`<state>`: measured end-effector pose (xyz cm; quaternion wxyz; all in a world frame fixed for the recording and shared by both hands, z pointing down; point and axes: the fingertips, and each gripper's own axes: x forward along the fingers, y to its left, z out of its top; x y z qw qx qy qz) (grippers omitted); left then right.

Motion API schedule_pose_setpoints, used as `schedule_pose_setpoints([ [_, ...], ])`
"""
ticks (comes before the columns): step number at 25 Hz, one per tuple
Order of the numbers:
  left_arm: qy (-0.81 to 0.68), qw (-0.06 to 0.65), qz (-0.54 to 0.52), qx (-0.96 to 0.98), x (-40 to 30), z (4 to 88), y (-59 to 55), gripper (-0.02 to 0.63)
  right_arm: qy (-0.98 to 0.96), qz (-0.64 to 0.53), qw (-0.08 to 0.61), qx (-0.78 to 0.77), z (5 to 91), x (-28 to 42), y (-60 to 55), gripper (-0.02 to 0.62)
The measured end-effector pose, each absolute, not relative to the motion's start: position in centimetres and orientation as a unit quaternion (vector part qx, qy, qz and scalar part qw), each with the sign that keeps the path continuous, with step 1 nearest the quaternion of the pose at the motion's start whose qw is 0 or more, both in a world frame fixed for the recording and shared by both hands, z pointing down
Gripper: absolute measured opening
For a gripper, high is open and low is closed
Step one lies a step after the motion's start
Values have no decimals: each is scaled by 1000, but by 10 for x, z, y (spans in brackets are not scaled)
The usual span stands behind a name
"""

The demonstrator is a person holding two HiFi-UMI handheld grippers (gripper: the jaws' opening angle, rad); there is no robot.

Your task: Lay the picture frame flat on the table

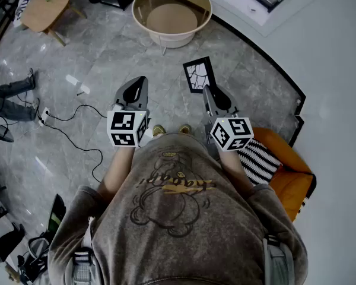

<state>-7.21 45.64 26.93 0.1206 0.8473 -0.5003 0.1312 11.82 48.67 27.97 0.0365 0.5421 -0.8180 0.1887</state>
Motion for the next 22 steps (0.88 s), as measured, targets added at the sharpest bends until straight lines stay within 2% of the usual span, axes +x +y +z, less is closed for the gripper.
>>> schedule_pose_setpoints([
  [22, -456, 118, 129, 873, -93, 293, 441, 17, -794, 197, 2, 575, 293, 92, 490, 82],
])
